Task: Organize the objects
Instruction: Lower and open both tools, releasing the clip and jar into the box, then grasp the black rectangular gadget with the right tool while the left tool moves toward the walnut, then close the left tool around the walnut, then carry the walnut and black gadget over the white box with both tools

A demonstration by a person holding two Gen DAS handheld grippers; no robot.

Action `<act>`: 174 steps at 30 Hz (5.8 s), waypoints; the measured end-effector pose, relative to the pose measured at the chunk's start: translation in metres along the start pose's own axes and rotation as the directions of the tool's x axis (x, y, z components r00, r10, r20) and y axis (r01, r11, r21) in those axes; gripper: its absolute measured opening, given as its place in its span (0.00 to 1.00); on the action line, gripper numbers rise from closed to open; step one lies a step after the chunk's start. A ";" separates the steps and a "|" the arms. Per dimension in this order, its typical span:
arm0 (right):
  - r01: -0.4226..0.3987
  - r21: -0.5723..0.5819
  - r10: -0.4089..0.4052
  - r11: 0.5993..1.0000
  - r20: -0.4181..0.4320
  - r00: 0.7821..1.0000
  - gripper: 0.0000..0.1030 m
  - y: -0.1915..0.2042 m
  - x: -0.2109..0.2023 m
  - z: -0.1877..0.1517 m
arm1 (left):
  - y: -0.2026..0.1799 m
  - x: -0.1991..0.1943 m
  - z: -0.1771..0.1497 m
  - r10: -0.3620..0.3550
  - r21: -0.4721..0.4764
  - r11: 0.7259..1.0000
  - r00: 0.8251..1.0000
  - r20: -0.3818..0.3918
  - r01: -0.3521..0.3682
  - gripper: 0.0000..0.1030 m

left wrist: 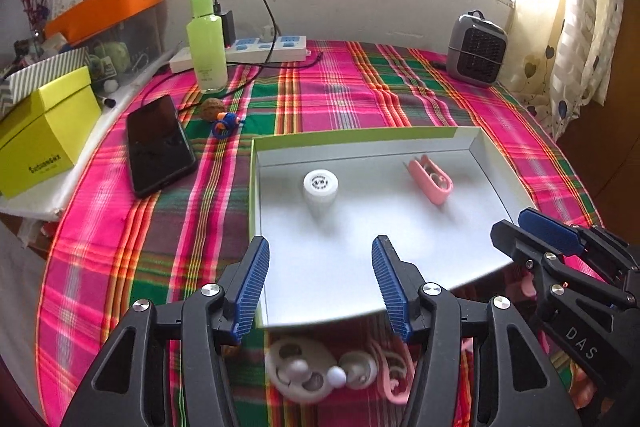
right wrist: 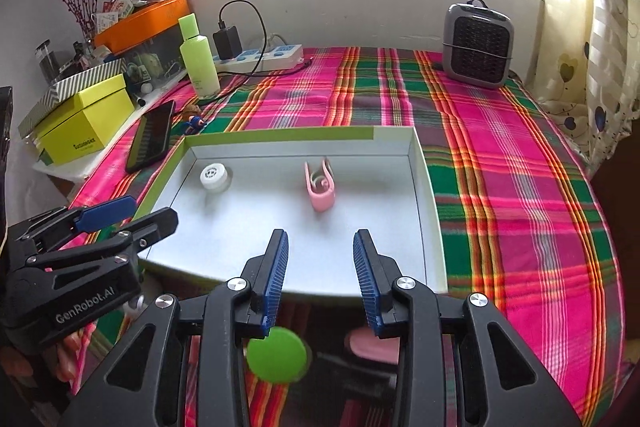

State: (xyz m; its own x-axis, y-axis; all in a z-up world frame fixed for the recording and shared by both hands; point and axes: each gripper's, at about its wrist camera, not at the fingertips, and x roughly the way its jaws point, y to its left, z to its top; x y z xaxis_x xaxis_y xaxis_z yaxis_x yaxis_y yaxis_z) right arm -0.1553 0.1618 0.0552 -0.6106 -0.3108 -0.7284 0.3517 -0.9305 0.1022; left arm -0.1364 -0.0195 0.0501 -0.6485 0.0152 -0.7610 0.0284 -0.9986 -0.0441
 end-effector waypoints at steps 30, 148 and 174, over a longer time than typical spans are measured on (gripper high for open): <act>0.023 0.043 -0.025 0.999 0.034 0.999 0.37 -0.045 -0.049 -0.079 | 0.052 -0.030 -0.085 -0.059 -0.110 0.992 0.998 -0.016 0.057 0.55; -0.097 -0.062 0.093 0.993 -0.074 0.993 0.28 -0.006 -0.024 -0.087 | 0.065 0.001 -0.054 -0.055 -0.086 0.995 0.998 -0.004 0.054 0.26; -0.054 -0.051 0.053 0.997 -0.026 0.998 0.28 -0.009 -0.043 -0.089 | 0.048 -0.028 -0.054 -0.084 -0.047 0.995 0.996 0.037 0.085 0.26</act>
State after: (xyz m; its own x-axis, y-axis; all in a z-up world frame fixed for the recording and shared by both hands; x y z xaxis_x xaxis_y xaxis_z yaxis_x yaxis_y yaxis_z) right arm -0.0693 0.2012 0.0256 -0.5728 -0.3542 -0.7392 0.4195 -0.9014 0.1069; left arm -0.0762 -0.0654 0.0343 -0.6762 0.0967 -0.7304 0.0089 -0.9902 -0.1393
